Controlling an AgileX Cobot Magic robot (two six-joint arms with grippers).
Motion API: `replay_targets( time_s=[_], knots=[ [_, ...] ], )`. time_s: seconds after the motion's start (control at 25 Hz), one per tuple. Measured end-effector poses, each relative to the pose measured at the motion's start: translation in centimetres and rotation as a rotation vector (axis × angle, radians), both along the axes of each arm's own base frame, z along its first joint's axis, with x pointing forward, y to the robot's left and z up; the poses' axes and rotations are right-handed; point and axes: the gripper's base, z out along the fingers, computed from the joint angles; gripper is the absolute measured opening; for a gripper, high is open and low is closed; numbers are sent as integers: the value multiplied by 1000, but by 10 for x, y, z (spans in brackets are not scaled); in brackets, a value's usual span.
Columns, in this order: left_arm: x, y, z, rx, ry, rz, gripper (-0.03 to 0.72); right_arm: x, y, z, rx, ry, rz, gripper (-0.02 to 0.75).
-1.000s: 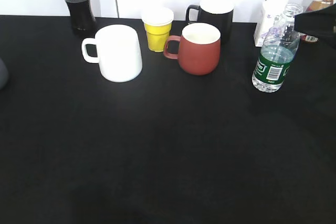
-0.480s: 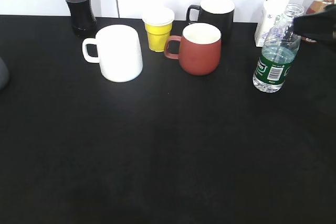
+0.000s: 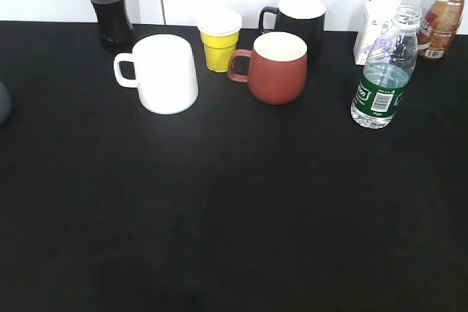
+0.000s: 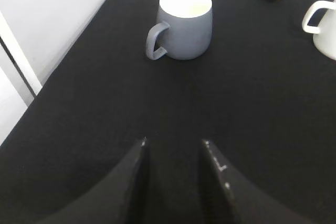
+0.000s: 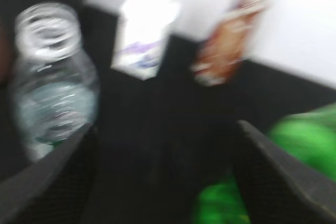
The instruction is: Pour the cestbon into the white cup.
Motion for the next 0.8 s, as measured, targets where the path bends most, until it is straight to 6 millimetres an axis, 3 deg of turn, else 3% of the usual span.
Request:
replay_targets(
  time_s=[0.08, 0.24, 0.56, 0.68, 0.8],
  knots=[
    [0, 0, 0, 0, 0, 0, 244, -9, -4, 6, -23, -40, -39, 594],
    [0, 0, 0, 0, 0, 0, 244, -26, -12, -4, -57, -46, -119, 594],
    [0, 0, 0, 0, 0, 0, 244, -34, -30, -3, -118, -36, -316, 594],
    [0, 0, 0, 0, 0, 0, 244, -50, -27, 4, 43, -12, -356, 594],
    [0, 0, 0, 0, 0, 0, 244, -85, -19, 23, 160, -35, -320, 594]
  ],
)
